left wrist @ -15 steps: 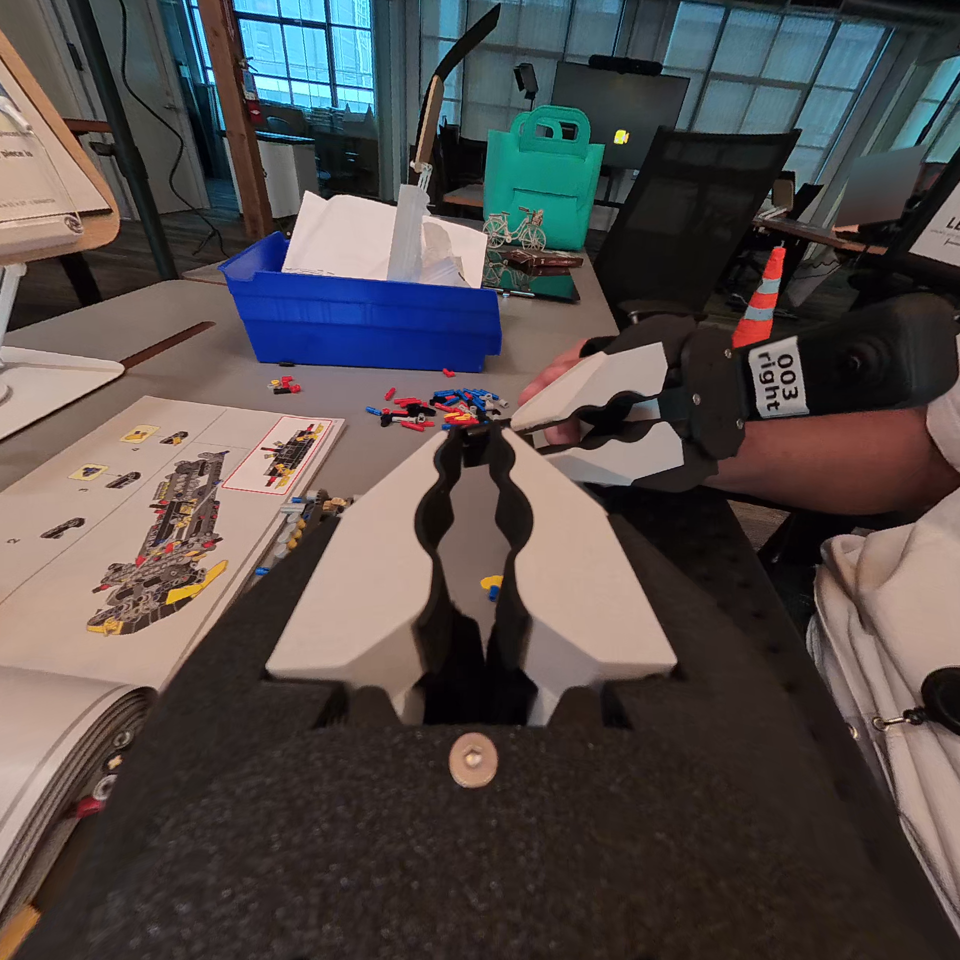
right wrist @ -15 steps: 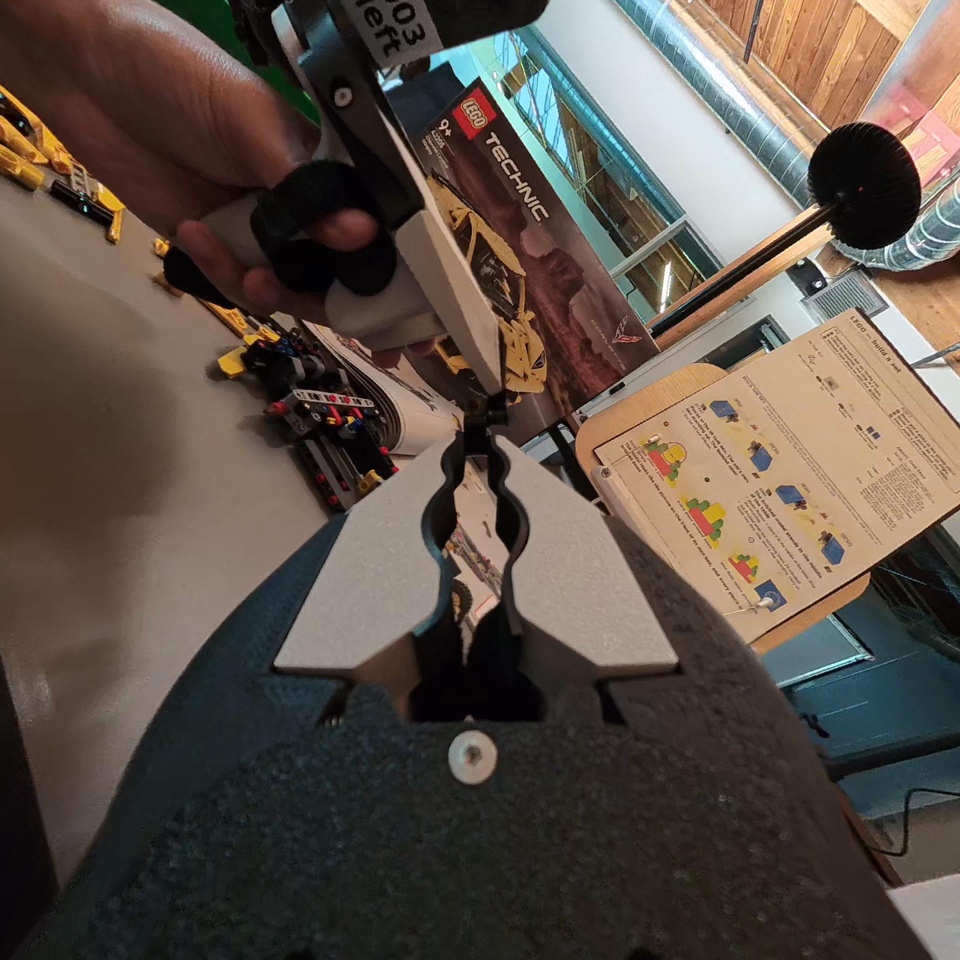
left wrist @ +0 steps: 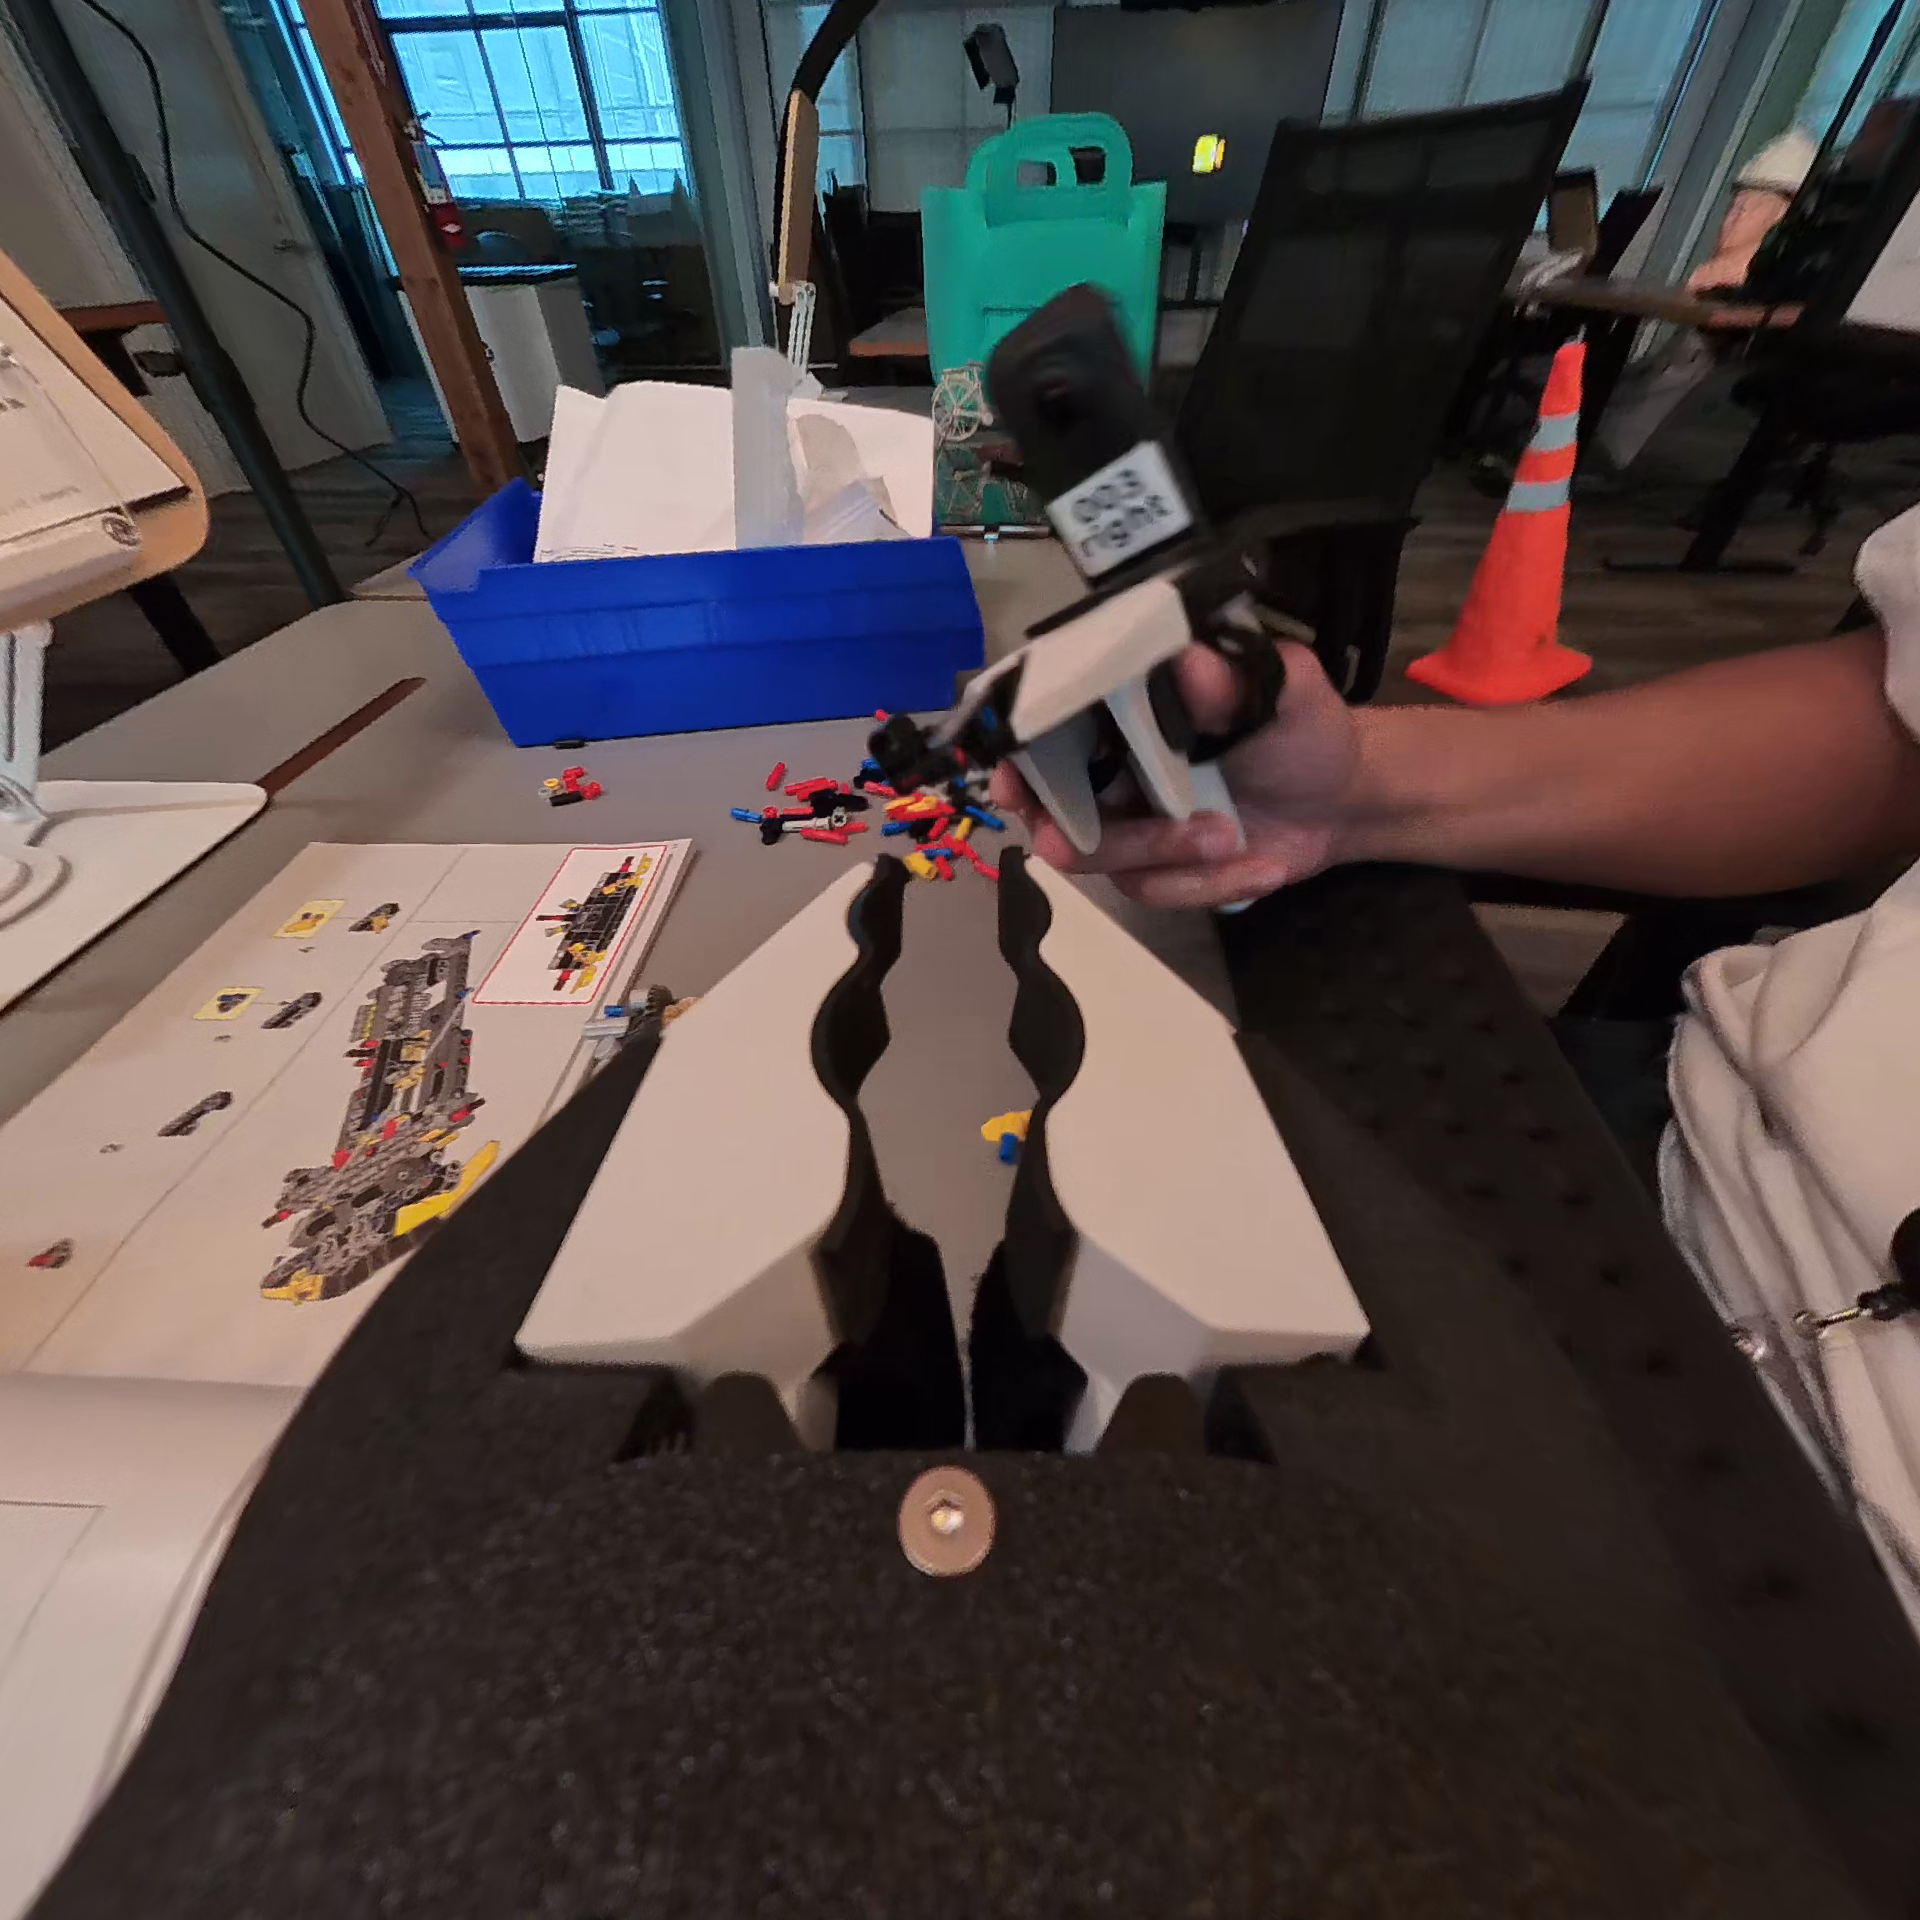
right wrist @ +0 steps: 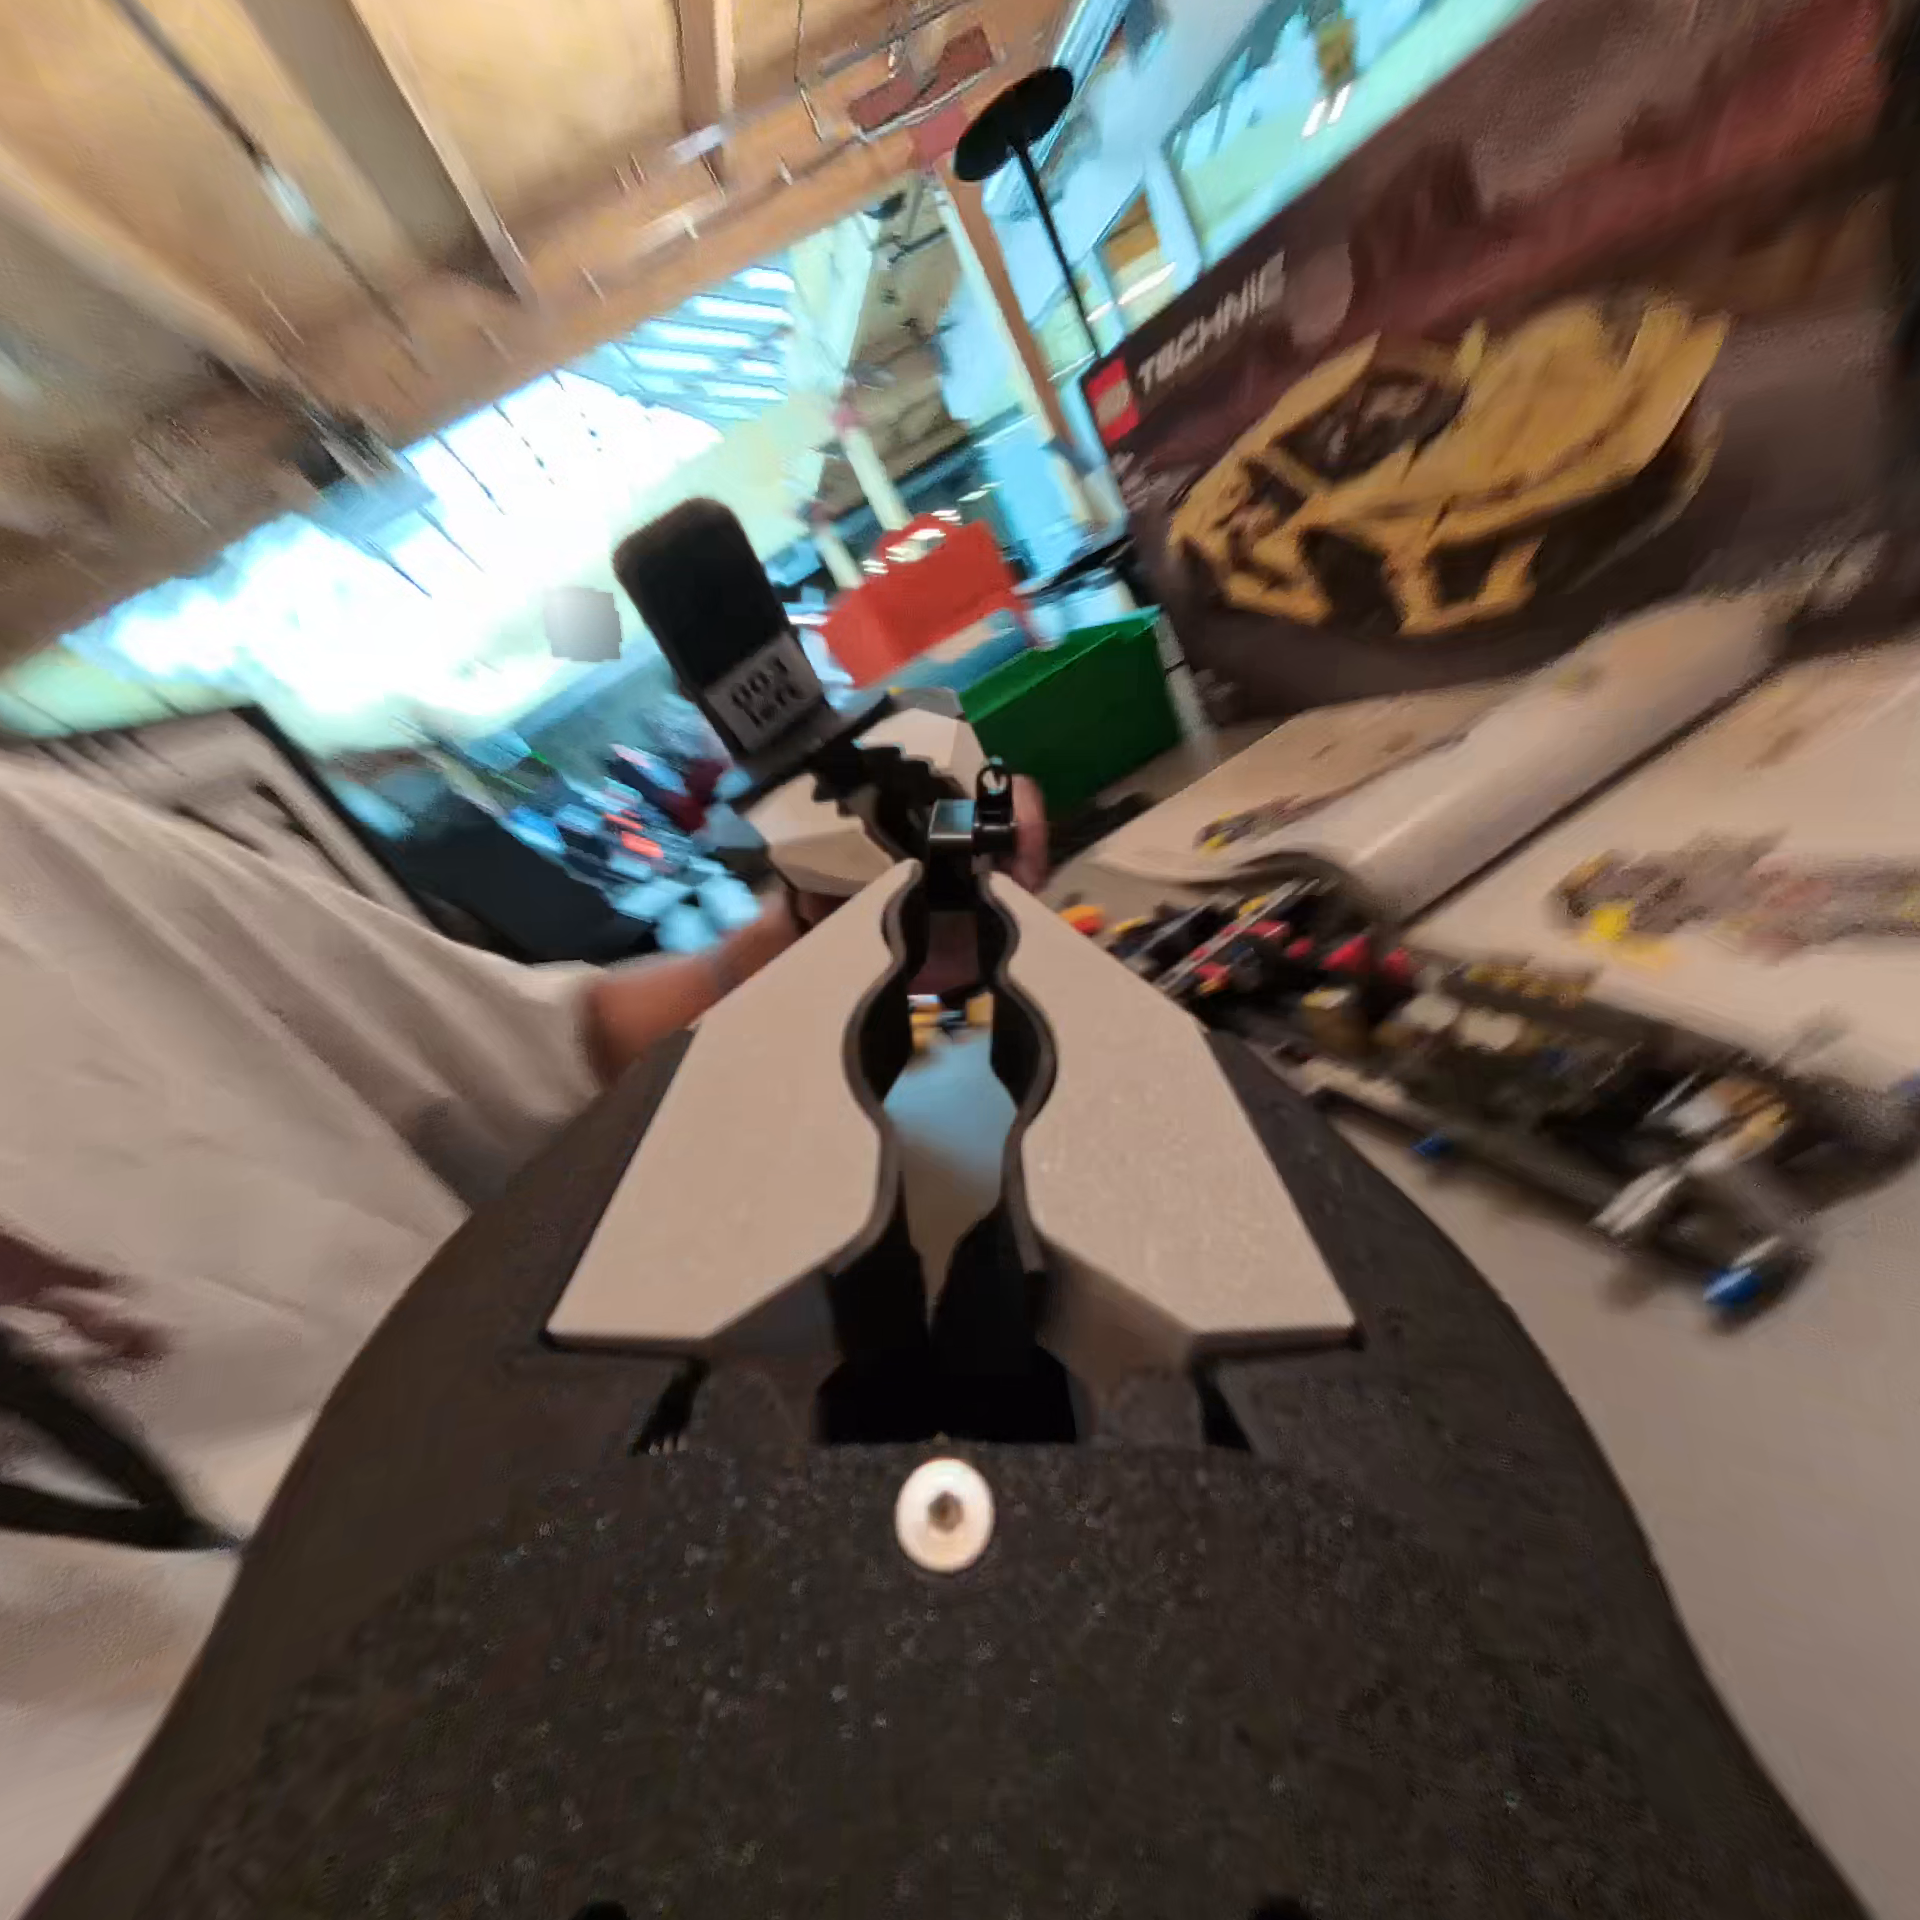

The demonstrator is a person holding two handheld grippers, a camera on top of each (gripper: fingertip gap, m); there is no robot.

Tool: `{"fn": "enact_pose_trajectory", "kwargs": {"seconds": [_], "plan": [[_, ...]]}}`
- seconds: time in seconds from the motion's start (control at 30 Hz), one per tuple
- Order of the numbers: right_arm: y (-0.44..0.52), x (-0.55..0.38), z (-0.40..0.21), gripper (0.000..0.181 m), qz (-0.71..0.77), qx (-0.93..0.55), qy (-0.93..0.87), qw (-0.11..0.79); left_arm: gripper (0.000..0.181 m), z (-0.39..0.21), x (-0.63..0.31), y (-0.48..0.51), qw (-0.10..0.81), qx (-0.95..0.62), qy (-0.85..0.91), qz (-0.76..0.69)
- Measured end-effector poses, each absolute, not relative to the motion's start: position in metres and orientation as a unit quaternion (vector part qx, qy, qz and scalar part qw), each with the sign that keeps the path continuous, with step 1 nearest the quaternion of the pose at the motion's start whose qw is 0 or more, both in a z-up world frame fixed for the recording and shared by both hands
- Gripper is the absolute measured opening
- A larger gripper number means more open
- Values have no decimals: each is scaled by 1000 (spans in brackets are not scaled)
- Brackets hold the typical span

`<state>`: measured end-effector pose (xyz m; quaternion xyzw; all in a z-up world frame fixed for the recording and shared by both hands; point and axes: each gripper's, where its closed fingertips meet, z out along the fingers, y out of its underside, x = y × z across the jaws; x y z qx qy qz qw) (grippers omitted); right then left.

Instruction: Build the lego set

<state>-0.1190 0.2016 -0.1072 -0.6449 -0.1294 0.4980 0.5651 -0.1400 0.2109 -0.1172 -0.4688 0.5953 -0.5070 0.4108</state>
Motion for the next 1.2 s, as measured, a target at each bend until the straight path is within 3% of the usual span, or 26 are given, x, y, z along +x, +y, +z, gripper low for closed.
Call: {"fn": "enact_pose_trajectory", "kwargs": {"seconds": [0.07,0.27,0.4,0.63,0.83,1.07,1.2], "plan": [[205,-110,-107,5,597,-622,-66,502,18,-123,-139,210,426,-461,617,-475],[212,-107,-127,5,710,-601,29,365,20,-139,-132,228,568,-410,667,-253],[211,-120,-141,6,739,-609,46,283,19,-146,-129,223,569,-398,681,-232],[209,-125,-145,6,737,-619,36,270,11,-148,-130,224,550,-413,675,-265],[208,-128,-148,6,738,-623,38,257,21,-151,-130,219,528,-419,680,-288],[203,-135,-147,6,740,-626,23,244,14,-152,-131,216,489,-440,675,-333],[205,-130,-135,13,730,-616,4,297,6,-144,-132,215,439,-480,634,-418]]}}
